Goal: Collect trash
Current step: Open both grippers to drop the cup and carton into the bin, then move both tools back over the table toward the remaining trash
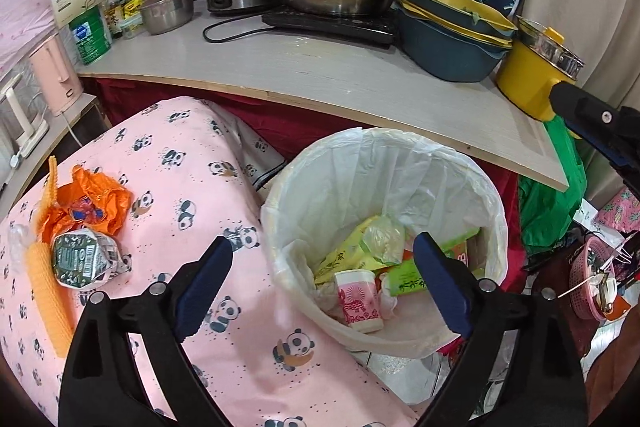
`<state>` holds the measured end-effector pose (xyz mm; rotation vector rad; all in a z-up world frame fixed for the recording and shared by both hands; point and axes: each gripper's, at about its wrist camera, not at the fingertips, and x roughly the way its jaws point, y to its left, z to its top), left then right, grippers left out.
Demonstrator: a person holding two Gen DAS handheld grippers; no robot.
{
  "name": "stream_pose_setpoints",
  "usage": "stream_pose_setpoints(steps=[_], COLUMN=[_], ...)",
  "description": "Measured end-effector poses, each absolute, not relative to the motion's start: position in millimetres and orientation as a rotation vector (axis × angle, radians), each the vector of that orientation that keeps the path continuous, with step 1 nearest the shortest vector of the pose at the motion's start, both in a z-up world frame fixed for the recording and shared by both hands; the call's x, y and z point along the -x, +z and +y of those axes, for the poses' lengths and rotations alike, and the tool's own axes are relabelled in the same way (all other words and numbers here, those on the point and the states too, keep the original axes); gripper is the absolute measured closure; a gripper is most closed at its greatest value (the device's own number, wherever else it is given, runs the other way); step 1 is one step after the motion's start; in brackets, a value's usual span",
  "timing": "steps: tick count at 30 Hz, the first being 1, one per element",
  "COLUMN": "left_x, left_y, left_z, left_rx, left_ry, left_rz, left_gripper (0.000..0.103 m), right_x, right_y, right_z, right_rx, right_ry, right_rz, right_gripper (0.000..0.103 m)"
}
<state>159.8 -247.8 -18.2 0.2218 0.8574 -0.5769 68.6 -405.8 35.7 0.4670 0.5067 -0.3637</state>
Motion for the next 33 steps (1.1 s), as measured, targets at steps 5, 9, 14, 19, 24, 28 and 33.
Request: stream_pose_setpoints(steps=[5,9,14,19,24,28,33], left_x=[-160,-160,-161,-162,-165,-166,-168], left_y=[-12,-8,-5,-5,-10,-15,-22], left_z=[-227,-203,-164,-121,-79,-47,-12], left_rx=[-0.196,-0.165,-0.134,-0.119,-0.102,-0.088,-0.084], left_ry=[-0.542,-0.504,-0.431,-0.343,-0.245,-0.187,-0.123], left_rz=[0.848,0.844,0.839,0.839,0.862,0.868,0.88], left_gripper=[0.015,0.015,0.015,0.015,0.015,0.015,0.015], right_x=[-67,-67,-71,-80,-89,-96,-106], right_y=[44,49,49,47,40,31,20], right_z=[-388,-369,-341,-306,-270,-242,-212], right_rx=[-0.439,-0.421,-0.406,-0.384,-0.365,-0.347,-0.33], right_ry=[-0.35,-0.327,-0.285,-0.229,-0.168,-0.124,-0.08], right_rz=[0.504,0.508,0.527,0.552,0.586,0.622,0.661], right_gripper=[0.064,0.058,0.056,0.051,0.051,0.05,0.05])
